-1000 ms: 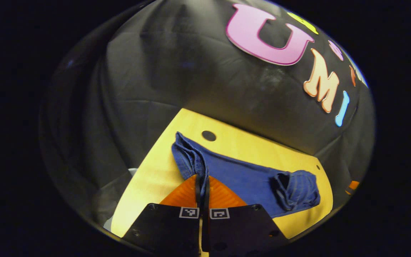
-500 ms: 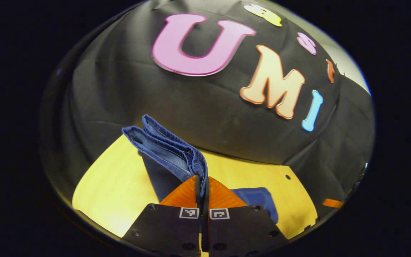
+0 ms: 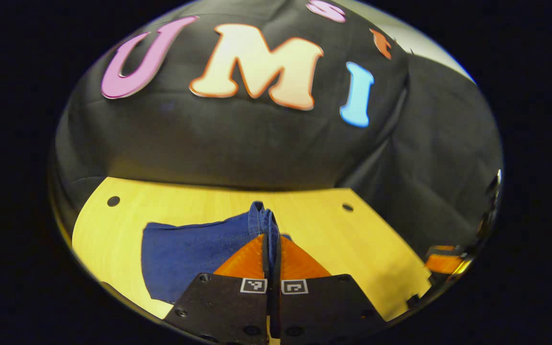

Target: Grasp the waist and the cuffs of the jeans and fold them to make the two legs overlap; first hold the waist and fold one-third of the jeans toward the cuffs, then hold the cuffs and fold the remaining one-third in the same direction to finish folding.

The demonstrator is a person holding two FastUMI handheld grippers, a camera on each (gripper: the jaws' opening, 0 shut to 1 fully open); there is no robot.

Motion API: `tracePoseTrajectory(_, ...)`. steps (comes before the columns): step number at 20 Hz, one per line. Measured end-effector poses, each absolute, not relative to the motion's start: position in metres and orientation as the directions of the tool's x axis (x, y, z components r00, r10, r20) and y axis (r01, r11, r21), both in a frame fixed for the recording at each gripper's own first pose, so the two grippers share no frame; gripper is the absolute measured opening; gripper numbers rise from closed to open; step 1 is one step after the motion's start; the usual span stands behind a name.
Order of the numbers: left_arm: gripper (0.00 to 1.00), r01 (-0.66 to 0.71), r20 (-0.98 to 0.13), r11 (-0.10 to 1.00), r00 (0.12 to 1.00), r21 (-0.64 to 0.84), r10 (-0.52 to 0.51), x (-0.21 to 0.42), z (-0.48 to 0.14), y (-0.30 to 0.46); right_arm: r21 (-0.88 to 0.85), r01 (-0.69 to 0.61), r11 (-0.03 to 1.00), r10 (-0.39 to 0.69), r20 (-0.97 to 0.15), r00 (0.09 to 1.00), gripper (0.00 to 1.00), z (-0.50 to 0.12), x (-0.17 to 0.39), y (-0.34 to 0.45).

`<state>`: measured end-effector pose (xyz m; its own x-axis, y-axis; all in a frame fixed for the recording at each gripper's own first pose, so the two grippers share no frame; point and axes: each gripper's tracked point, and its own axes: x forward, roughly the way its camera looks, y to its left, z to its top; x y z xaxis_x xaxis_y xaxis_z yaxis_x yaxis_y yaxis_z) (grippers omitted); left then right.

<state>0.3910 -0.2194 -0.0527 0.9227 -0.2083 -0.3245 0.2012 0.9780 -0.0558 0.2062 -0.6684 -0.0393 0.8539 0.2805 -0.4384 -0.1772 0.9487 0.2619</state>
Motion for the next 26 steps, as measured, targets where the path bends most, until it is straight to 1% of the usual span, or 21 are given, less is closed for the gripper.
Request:
tracePoseTrajectory(2, 0.0, 0.205, -0.403, 0.979, 0.896, 0.003, -0.187, 0.392, -0.104, -0.228, 0.27, -0.183, 0.945, 0.292, -0.449, 0.844, 0.99, -0.048, 0.201, -0.668)
tracePoseTrajectory(3, 0.0, 0.199, -0.433, 0.979, 0.886, 0.033, -0.166, 0.388, -0.128, -0.224, 0.276, -0.188, 0.943, 0.301, -0.457, 0.837, 0.94, -0.052, 0.198, -0.667)
tracePoseTrajectory(4, 0.0, 0.191, -0.447, 0.98, 0.883, 0.06, -0.145, 0.386, -0.143, -0.22, 0.276, -0.193, 0.941, 0.306, -0.459, 0.834, 0.94, -0.055, 0.195, -0.667)
tracePoseTrajectory(5, 0.0, 0.183, -0.451, 0.98, 0.883, 0.081, -0.128, 0.388, -0.149, -0.219, 0.274, -0.196, 0.942, 0.308, -0.465, 0.83, 0.99, -0.058, 0.192, -0.667)
tracePoseTrajectory(7, 0.0, 0.155, -0.425, 0.982, 0.9, 0.11, -0.094, 0.389, -0.15, -0.218, 0.269, -0.197, 0.943, 0.308, -0.473, 0.826, 0.99, -0.063, 0.188, -0.668)
tracePoseTrajectory(9, 0.03, 0.161, -0.426, 0.98, 0.899, 0.118, -0.097, 0.38, -0.146, -0.225, 0.28, -0.194, 0.94, 0.311, -0.471, 0.825, 0.99, -0.062, 0.186, -0.667)
tracePoseTrajectory(11, 0.34, 0.148, -0.431, 0.977, 0.9, 0.156, -0.067, 0.366, -0.137, -0.223, 0.29, -0.197, 0.936, 0.318, -0.461, 0.828, 0.98, -0.058, 0.184, -0.662)
tracePoseTrajectory(13, 0.74, 0.112, -0.385, 0.976, 0.922, 0.187, -0.032, 0.349, -0.112, -0.216, 0.298, -0.201, 0.933, 0.323, -0.446, 0.835, 0.99, -0.053, 0.184, -0.657)
tracePoseTrajectory(14, 0.72, 0.089, -0.363, 0.978, 0.932, 0.187, -0.015, 0.34, -0.1, -0.211, 0.306, -0.205, 0.93, 0.329, -0.439, 0.836, 0.99, -0.05, 0.183, -0.653)
tracePoseTrajectory(15, 0.72, 0.067, -0.342, 0.983, 0.94, 0.173, -0.004, 0.33, -0.087, -0.208, 0.31, -0.209, 0.928, 0.333, -0.432, 0.838, 0.99, -0.048, 0.181, -0.65)
tracePoseTrajectory(18, 0.78, 0.019, -0.293, 0.992, 0.956, 0.124, 0.018, 0.309, -0.056, -0.19, 0.304, -0.227, 0.925, 0.342, -0.406, 0.848, 0.99, -0.041, 0.181, -0.64)
tracePoseTrajectory(19, 0.8, -0.017, -0.279, 0.992, 0.959, 0.126, 0.052, 0.304, -0.048, -0.178, 0.308, -0.236, 0.922, 0.35, -0.397, 0.848, 0.94, -0.039, 0.179, -0.636)
tracePoseTrajectory(20, 0.82, -0.06, -0.261, 0.989, 0.961, 0.136, 0.095, 0.299, -0.041, -0.162, 0.314, -0.244, 0.918, 0.358, -0.39, 0.848, 0.94, -0.036, 0.178, -0.632)
tracePoseTrajectory(21, 0.86, -0.097, -0.245, 0.985, 0.961, 0.145, 0.13, 0.295, -0.036, -0.148, 0.315, -0.252, 0.915, 0.365, -0.38, 0.85, 0.94, -0.032, 0.177, -0.629)
tracePoseTrajectory(22, 0.88, -0.121, -0.245, 0.982, 0.957, 0.149, 0.155, 0.29, -0.037, -0.138, 0.313, -0.261, 0.913, 0.371, -0.371, 0.851, 0.99, -0.029, 0.177, -0.626)
tracePoseTrajectory(26, 0.89, -0.196, -0.237, 0.972, 0.946, 0.133, 0.223, 0.276, -0.034, -0.11, 0.321, -0.281, 0.904, 0.386, -0.338, 0.858, 0.98, -0.018, 0.175, -0.621)
